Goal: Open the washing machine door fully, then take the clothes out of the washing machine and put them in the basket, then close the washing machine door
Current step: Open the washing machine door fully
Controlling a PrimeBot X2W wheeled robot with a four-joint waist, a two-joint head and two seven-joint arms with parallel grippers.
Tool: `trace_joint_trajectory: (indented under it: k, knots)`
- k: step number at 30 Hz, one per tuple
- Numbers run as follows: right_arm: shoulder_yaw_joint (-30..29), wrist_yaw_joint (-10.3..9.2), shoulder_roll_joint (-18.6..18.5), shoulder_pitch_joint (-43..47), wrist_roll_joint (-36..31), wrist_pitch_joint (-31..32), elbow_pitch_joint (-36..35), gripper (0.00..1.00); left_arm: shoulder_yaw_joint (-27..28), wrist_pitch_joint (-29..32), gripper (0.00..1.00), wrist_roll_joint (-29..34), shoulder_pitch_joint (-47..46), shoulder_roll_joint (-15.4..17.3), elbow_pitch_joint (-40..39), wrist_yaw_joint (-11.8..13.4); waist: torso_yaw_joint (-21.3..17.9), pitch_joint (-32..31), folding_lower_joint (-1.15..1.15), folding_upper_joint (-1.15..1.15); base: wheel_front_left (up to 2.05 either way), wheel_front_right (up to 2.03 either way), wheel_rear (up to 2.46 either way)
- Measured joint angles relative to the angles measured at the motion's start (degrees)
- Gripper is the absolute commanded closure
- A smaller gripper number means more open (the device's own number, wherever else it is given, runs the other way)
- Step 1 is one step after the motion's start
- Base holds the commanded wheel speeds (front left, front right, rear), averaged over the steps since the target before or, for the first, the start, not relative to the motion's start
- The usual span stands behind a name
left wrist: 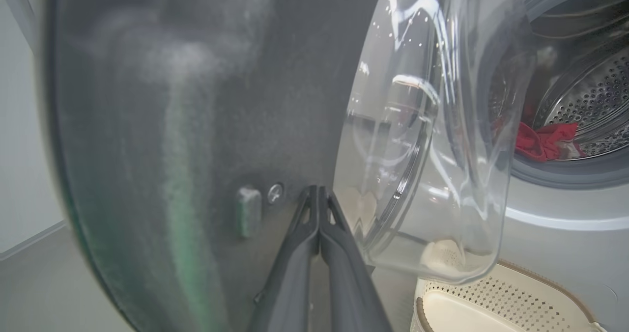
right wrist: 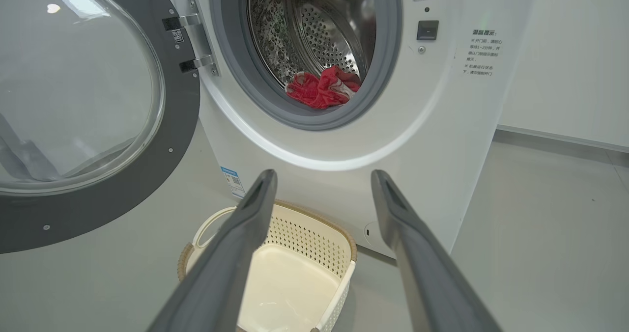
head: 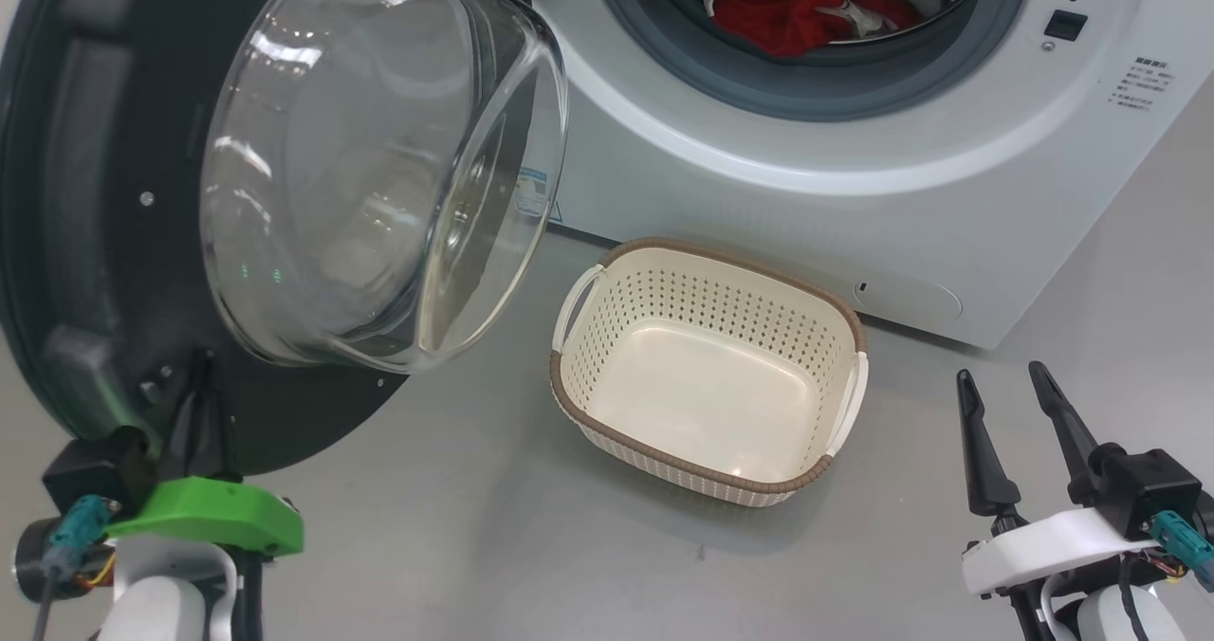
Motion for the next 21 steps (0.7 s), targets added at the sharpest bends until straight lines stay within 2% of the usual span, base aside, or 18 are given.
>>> trace_joint_trajectory:
  k: [12, 21]
  knots:
    - [0.0, 0.0, -0.3, -0.6, 0.0, 0.0, 0.0, 0.0, 5.8, -0.7, 1.0, -1.1, -4.0, 1.8, 5.9, 0.1, -0.3, 0.9, 0.0, 0.0, 0.0, 0.0, 0.0]
    - [0.0, 0.01, -0.5, -0.6, 0.1, 0.0, 0.0, 0.0, 7.6, -1.3, 1.0, -1.2, -6.8, 2.7, 9.4, 0.1, -0.5, 1.2, 0.0, 0.0, 0.0, 0.0, 0.0]
